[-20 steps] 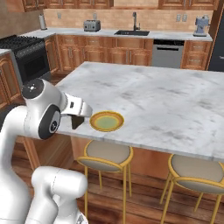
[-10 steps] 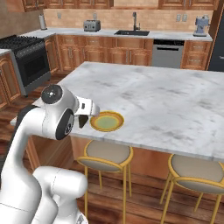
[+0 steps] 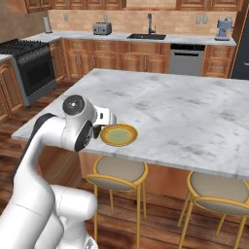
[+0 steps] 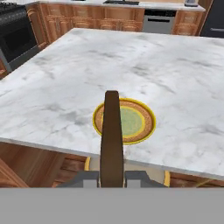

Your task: Start the toaster. Once the lever pops up, take the bread to the plate on the dining counter.

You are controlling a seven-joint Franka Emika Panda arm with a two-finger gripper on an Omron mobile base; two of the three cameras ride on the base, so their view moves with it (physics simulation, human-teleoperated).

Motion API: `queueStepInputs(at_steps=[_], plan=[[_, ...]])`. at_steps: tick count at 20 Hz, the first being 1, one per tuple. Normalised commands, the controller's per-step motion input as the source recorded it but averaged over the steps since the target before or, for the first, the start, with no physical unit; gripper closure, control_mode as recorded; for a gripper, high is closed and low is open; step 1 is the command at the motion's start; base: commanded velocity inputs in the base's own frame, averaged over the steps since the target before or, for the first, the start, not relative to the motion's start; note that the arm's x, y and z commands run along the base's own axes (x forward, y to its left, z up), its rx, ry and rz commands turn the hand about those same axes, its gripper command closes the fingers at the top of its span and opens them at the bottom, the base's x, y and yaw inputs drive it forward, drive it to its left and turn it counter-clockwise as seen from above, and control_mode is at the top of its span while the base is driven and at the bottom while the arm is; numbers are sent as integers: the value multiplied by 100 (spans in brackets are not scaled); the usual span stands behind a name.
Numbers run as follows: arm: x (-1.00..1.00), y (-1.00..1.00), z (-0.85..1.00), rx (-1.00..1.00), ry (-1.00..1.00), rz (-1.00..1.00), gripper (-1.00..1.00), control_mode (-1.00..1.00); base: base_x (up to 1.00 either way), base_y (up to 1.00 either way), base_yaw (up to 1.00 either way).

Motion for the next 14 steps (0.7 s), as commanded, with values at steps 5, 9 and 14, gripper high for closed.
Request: queueStepInputs(at_steps=[5, 9, 14], plan=[[24, -1, -25, 3, 1, 4, 100, -100, 0, 0, 0], [21, 0, -21, 2, 3, 1, 100, -100, 0, 0, 0], [19, 0, -17, 2, 4, 0, 100, -100, 0, 0, 0]])
